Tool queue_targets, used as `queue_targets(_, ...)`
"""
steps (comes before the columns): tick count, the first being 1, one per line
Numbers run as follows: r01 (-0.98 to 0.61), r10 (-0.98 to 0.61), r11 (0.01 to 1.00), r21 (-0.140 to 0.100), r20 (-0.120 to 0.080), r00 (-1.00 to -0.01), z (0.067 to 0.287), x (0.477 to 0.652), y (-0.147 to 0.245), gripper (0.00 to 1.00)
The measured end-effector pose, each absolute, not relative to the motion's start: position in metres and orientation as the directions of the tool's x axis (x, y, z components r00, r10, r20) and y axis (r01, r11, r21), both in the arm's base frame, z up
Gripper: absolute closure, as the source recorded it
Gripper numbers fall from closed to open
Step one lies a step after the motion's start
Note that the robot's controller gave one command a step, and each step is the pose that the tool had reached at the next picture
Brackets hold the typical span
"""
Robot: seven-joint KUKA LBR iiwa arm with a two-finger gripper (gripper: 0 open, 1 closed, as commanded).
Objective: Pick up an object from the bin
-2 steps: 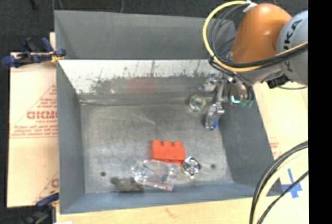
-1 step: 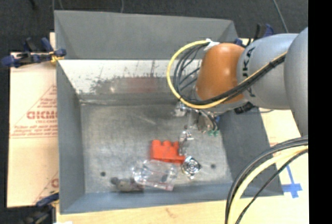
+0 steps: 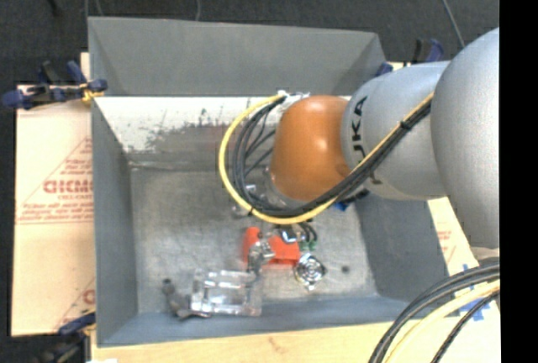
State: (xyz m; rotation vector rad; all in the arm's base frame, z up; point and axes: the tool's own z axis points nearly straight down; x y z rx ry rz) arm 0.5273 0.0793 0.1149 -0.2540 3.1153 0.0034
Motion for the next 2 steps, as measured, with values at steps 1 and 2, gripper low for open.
queue_targets(1, 0.058, 0.058, 0.998, -0.002, -0.006, -0.998, 0.120, 0.535, -0.004, 0.00)
queue_targets(2, 0.095, 0.095, 0.995, 0.000, -0.013, -0.995, 0.072, 0.519, 0.035, 0.00)
